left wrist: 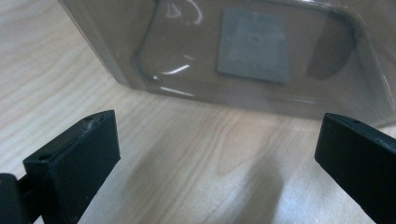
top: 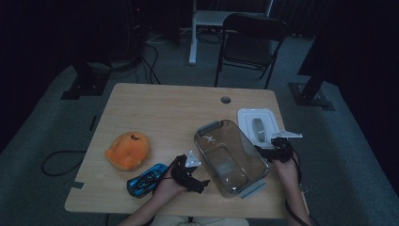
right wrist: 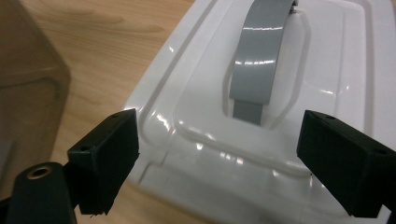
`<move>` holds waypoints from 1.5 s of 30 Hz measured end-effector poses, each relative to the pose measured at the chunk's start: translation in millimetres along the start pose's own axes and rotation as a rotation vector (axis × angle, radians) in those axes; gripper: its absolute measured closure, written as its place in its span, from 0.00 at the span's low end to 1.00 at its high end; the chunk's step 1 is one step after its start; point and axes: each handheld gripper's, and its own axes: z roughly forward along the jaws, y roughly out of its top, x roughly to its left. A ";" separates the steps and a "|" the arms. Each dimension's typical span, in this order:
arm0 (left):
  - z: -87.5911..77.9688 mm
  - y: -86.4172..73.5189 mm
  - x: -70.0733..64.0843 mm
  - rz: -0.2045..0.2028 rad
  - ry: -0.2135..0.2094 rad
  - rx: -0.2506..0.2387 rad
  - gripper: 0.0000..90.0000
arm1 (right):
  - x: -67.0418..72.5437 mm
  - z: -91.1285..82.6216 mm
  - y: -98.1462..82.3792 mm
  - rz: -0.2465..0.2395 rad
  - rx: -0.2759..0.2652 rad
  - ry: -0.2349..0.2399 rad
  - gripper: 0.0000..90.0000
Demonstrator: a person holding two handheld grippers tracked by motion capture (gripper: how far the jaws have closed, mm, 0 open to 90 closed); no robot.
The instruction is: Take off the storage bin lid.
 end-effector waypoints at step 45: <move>-14.0 20.3 70.8 0.068 0.170 0.145 0.01 | 81.6 -10.6 -35.9 -0.166 0.037 0.295 0.16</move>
